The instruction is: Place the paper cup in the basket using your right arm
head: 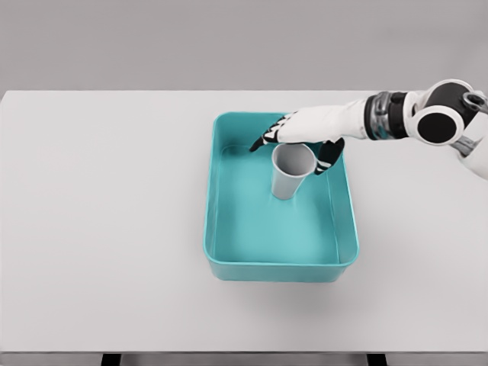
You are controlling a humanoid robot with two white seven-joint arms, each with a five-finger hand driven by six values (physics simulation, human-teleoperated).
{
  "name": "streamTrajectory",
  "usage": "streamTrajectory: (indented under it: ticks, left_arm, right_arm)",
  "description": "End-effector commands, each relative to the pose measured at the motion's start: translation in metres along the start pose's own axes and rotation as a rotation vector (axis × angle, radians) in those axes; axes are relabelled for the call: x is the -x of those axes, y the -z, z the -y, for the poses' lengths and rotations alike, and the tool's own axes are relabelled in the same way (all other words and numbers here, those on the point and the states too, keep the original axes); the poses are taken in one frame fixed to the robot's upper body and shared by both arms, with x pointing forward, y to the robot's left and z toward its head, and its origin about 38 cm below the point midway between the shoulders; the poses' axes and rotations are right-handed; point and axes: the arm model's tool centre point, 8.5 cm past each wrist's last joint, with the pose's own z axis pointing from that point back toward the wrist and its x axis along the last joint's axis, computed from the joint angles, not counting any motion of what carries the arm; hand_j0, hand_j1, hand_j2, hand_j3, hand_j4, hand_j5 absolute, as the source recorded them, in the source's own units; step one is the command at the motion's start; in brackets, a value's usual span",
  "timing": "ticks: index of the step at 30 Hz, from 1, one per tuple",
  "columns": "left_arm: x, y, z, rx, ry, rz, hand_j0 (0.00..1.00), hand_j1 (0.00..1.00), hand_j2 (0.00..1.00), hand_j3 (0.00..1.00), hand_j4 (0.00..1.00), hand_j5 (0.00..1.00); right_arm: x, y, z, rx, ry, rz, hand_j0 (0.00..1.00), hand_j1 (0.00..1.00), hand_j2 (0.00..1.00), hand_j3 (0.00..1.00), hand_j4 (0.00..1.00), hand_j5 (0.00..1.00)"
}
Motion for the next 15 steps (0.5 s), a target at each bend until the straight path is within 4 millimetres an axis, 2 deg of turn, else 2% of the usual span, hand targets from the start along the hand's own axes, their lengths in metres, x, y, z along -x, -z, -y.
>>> streamTrajectory:
  ticks: [1,7,11,15]
  left_arm:
    - [0.000,0.000,0.000,0.000,0.000,0.000,1.00,1.00,1.00,1.00,1.00,1.00]
    - [0.000,0.000,0.000,0.000,0.000,0.000,1.00,1.00,1.00,1.00,1.00,1.00]
    - [0.000,0.000,0.000,0.000,0.000,0.000,1.00,1.00,1.00,1.00,1.00,1.00]
    - [0.000,0.000,0.000,0.000,0.000,0.000,1.00,1.00,1.00,1.00,1.00,1.00]
  right_arm:
    - [-0.002,-0.004,-0.001,0.001,-0.003,0.003,0.99,0.99,0.99,0.99,0.99,0.99]
    - [0.000,-0.019,0.011,0.038,-0.006,-0.008,1.00,1.00,1.00,1.00,1.00,1.00]
    - [-0.004,-0.063,0.037,0.156,-0.015,-0.015,1.00,1.00,1.00,1.00,1.00,1.00]
    - [-0.007,-0.091,0.053,0.234,0.010,0.004,1.00,1.00,1.00,1.00,1.00,1.00]
